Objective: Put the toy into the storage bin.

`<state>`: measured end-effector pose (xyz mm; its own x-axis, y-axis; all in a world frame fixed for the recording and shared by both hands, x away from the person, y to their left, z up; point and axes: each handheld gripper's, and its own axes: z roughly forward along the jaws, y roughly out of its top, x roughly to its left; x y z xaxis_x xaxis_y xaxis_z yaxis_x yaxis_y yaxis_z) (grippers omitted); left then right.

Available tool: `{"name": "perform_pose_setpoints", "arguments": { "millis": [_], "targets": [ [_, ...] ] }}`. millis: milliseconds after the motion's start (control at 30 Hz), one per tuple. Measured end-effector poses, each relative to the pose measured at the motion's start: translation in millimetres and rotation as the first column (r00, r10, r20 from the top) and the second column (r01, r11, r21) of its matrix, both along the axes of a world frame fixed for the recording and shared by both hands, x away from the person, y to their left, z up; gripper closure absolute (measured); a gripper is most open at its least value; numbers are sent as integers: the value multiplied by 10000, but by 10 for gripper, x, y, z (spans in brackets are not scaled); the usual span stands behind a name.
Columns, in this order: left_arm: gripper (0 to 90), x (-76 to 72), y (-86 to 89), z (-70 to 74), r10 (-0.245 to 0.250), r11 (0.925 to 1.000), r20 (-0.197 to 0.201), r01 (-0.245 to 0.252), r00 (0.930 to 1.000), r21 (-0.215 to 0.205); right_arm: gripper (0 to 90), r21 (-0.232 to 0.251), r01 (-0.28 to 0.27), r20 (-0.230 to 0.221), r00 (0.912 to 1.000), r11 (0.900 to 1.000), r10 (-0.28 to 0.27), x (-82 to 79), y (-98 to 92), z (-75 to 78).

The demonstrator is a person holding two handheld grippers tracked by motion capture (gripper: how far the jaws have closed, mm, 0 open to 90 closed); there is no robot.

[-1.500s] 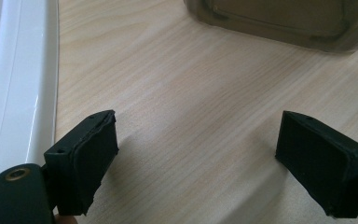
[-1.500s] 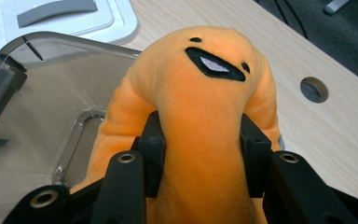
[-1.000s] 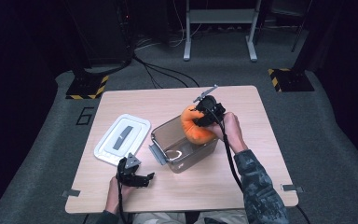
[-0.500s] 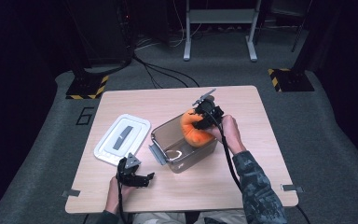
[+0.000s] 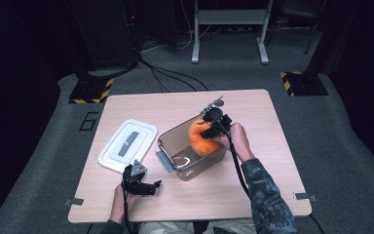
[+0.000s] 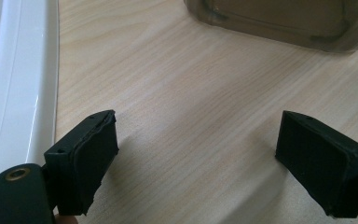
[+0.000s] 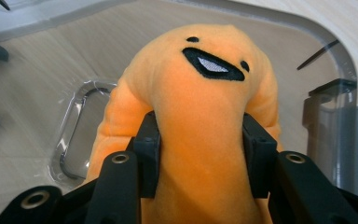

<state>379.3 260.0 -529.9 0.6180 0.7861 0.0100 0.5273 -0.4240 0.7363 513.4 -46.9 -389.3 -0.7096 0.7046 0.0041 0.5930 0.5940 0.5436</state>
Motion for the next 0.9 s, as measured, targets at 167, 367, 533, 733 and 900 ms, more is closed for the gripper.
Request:
{"name": "perform_pose_setpoints", "arguments": {
  "millis": [167, 367, 533, 733, 900],
  "targets": [
    [120, -1, -1, 0, 9, 10000, 5, -9, 10000, -1, 575, -59, -9, -209, 9998, 10000, 8, 27, 6, -64],
    [120, -1, 0, -1, 12, 10000, 6, -12, 10000, -2, 560, -185, 66, -532, 9986, 9998, -75, 57, 33, -126],
    [120, -2, -1, -1, 17, 10000, 15, -17, 10000, 2, 549, -322, 58, -819, 9966, 9995, -85, 85, 54, -175],
    [120, -2, 2, 1, -10, 10000, 6, 10, 10000, 41, 524, -519, -3, -997, 9950, 9987, -49, 108, 76, -211],
    [120, -2, 1, 1, -9, 10000, 7, 9, 10000, 37, 507, -547, 35, -1252, 9921, 9985, -103, 119, 74, -210]
  ]
}}
